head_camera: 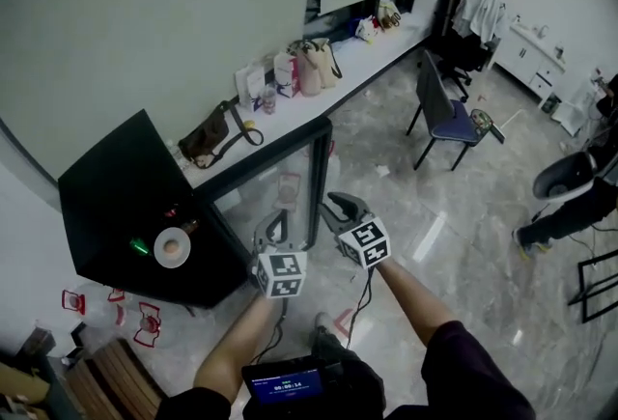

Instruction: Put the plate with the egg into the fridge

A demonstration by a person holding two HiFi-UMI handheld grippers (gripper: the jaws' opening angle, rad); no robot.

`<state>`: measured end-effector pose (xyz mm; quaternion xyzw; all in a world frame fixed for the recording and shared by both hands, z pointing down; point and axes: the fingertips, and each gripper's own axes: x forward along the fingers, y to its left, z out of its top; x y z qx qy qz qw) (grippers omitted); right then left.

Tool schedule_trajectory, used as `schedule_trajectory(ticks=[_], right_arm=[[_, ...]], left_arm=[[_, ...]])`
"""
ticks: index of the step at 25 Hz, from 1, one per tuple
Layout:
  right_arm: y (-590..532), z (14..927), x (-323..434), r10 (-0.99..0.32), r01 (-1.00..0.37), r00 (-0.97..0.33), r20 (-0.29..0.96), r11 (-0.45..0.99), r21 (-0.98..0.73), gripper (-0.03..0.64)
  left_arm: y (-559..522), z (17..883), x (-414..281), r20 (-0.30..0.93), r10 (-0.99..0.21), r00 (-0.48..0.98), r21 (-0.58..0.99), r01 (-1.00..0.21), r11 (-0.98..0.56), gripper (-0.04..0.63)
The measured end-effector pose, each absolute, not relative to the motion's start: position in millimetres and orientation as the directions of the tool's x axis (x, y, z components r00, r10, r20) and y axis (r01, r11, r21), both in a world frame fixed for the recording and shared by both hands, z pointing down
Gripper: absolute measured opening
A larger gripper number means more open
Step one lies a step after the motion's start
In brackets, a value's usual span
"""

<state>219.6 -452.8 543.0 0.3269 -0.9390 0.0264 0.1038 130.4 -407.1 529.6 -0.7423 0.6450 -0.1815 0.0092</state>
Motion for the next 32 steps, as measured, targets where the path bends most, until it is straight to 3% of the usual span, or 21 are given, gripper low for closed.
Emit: schedule_trajectory(ticks=[8,15,22,32], right_arm=[[-579,555,242,-0.464,-0.470,-0.834,0.297,0.881,0.057,0.209],[-616,567,205,-0.352,-0.345,-0.870,0.345,0.935,0.084,0.230],[-610,566,208,-0.397,-0.408,-0.864,0.311,0.912,0.029,0.230],[-529,563,255,-0.541,-0.575,-0.776,0.323,0.818,-0.012,0.230]], left_arm=[[-495,536,183,0.279,-0.958,0.060,-0.227,-0.966,-0.126,0.009],[-520,551,176,0.317,-0.948,0.010,-0.242,-0.966,-0.091,0.009],[-513,553,163,0.320,-0.947,-0.012,-0.249,-0.966,-0.071,0.009],[-444,544,180,0.315,-0.946,0.079,-0.239,-0.958,-0.159,0.009]])
